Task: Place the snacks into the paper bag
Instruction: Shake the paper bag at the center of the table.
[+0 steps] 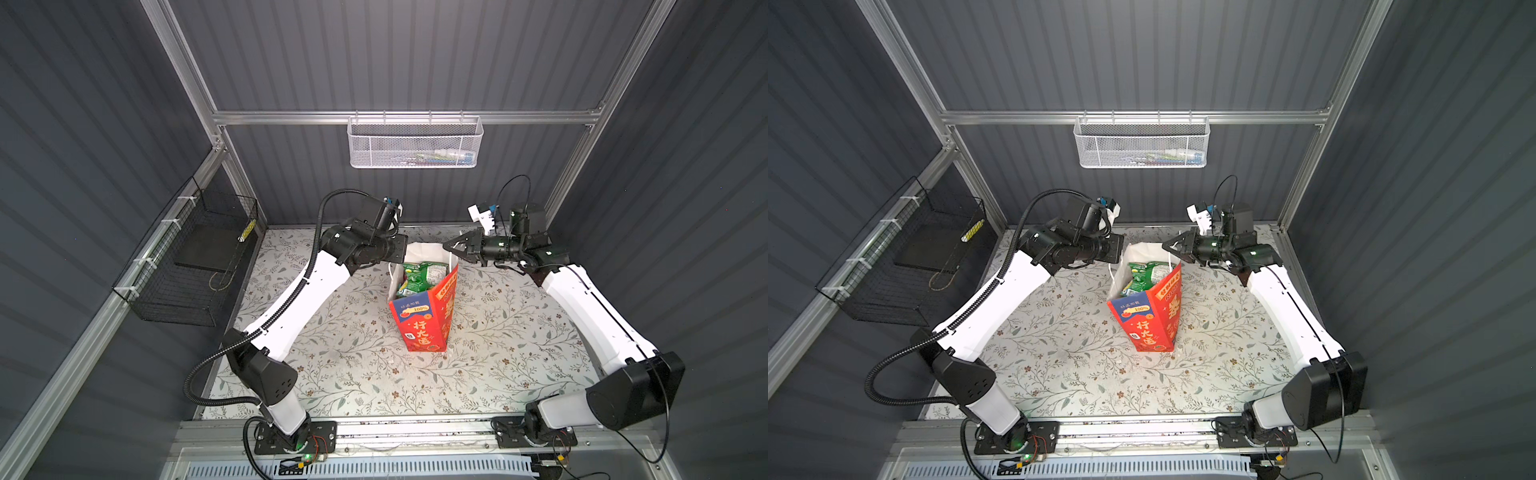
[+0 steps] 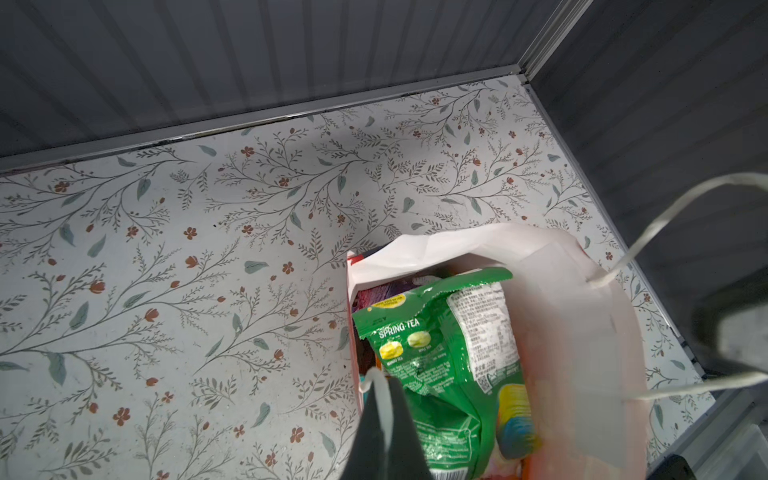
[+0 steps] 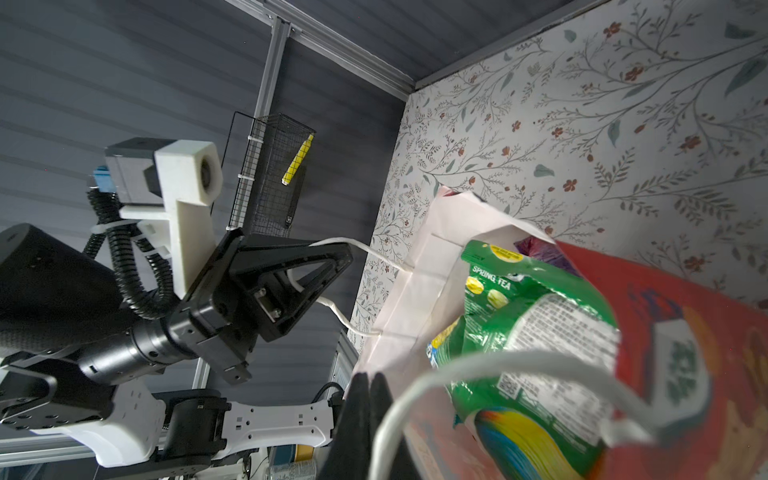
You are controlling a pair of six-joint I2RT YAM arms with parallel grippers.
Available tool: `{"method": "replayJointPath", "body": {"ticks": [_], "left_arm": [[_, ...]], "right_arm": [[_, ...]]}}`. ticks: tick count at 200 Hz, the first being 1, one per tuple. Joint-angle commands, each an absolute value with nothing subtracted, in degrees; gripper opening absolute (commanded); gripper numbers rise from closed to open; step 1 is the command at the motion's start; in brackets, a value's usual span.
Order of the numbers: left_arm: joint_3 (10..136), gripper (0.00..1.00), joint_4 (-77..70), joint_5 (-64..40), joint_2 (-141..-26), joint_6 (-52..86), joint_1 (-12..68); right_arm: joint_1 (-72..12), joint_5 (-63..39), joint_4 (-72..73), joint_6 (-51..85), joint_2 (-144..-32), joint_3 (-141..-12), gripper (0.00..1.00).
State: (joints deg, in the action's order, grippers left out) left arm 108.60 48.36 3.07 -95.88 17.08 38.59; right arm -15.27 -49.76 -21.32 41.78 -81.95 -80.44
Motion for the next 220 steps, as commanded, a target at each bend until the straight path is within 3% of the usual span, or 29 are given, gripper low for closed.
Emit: {"method": "replayJointPath", "body": {"ticks": [1, 53, 84, 120, 170, 198, 220], "left_arm": [[109.44, 0.00, 40.61, 0.90, -91.14, 18.88, 38.94], [110.41, 0.00, 38.22, -2.50, -87.48, 20.74, 38.89], [104.89, 0.00, 35.52, -3.80, -86.34, 22.05, 38.94], [101.14, 0.00, 36.63, 3.98, -88.83, 21.32, 38.94], [101.18, 0.00, 35.78, 7.36, -87.77, 21.15, 38.94], [100.53, 0.22, 35.48, 8.34, -87.20, 20.76, 38.94], [99.00, 0.43, 34.64, 9.22, -86.29, 20.51, 38.89]], "right_arm": [[-15.51, -53.20, -13.19, 41.78, -80.62, -82.12, 0.01], [-16.26, -53.19, -16.66, 39.79, -80.51, -87.96, 0.03], [-16.24, -51.43, -16.87, 37.54, -80.06, -83.28, 0.06], [-15.78, -50.32, -14.16, 37.79, -81.92, -75.24, 0.05], [-15.82, -49.83, -15.83, 37.47, -80.50, -76.74, 0.06], [-15.91, -48.81, -18.28, 35.83, -79.20, -79.04, 0.16], [-15.86, -49.04, -18.29, 36.25, -79.19, -78.96, 0.30]]}}
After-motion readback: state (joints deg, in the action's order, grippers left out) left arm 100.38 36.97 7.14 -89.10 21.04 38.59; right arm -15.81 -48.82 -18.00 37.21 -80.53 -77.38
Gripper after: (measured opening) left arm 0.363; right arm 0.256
